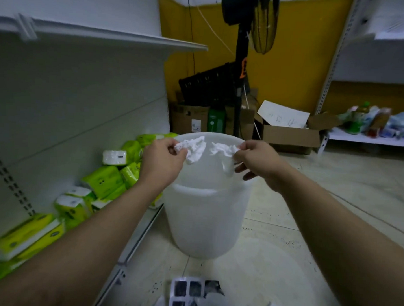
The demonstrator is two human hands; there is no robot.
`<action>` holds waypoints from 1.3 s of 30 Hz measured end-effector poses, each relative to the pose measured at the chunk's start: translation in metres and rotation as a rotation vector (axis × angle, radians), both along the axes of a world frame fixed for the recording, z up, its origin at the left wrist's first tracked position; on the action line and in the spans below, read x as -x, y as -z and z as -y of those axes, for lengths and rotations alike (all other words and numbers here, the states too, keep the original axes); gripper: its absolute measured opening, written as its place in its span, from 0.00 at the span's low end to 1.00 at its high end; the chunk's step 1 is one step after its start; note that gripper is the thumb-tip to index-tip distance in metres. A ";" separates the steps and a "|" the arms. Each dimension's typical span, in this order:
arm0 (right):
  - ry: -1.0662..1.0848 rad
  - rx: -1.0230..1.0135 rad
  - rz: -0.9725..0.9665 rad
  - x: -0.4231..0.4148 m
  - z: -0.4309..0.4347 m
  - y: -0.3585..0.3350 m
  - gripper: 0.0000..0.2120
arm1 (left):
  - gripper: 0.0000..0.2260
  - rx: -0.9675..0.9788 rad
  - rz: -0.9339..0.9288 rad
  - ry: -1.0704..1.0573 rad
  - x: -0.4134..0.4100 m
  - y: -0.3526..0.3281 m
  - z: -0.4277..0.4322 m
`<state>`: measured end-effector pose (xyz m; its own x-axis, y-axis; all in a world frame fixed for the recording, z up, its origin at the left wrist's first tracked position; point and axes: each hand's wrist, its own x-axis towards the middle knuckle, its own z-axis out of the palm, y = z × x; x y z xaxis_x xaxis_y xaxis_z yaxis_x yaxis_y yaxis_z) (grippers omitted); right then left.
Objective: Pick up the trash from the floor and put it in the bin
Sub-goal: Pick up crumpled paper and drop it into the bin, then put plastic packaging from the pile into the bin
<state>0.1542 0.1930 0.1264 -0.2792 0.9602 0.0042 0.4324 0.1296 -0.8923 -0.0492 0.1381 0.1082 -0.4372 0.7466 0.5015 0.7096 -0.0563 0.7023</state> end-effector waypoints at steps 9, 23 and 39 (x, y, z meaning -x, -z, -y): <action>0.056 -0.291 0.303 0.004 -0.024 0.077 0.27 | 0.19 0.250 -0.373 0.087 -0.007 0.068 0.008; -0.228 -0.351 0.720 0.006 0.064 0.191 0.15 | 0.12 0.372 -0.284 0.173 0.000 0.231 0.094; -0.150 0.163 0.622 0.017 0.138 0.334 0.29 | 0.19 0.812 0.287 -0.009 -0.020 0.308 0.121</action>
